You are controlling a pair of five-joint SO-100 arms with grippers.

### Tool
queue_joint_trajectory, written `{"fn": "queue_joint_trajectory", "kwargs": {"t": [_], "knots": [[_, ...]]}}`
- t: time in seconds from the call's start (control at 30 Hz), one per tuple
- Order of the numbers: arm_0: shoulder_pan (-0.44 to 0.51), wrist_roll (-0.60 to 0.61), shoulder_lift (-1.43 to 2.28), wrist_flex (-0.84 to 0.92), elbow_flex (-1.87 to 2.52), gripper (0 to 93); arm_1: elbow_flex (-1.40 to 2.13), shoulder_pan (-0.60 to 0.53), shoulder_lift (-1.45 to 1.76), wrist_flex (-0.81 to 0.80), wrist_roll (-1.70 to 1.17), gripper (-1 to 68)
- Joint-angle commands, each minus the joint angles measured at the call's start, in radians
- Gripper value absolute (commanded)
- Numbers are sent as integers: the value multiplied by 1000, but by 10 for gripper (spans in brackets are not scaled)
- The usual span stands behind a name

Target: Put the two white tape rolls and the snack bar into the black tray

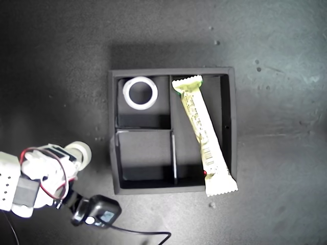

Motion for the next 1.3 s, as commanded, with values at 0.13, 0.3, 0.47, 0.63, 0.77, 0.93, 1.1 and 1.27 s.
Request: {"fn": "queue_joint_trajectory", "kwargs": {"t": [0.13,0.3,0.47,0.63,0.77,0.93,1.1,1.27], "knots": [[-15,48,163,261,-169,0,591,-15,451,-219,112,-5],[-72,164,179,506,-468,0,1065,-74,723,-477,169,-5],[-130,313,0,615,-862,0,1368,-94,839,-641,179,-5],[-140,391,-360,776,-1374,0,1551,-83,887,-695,192,-5],[-153,405,-681,884,-1764,0,1723,-92,1066,-716,218,-5],[-187,376,-827,884,-1798,0,1810,-133,1066,-781,244,-5],[-192,347,-842,885,-1743,0,1848,-161,1066,-795,265,-4],[-198,331,-827,885,-1672,0,1881,-170,1066,-799,273,-4]]}}
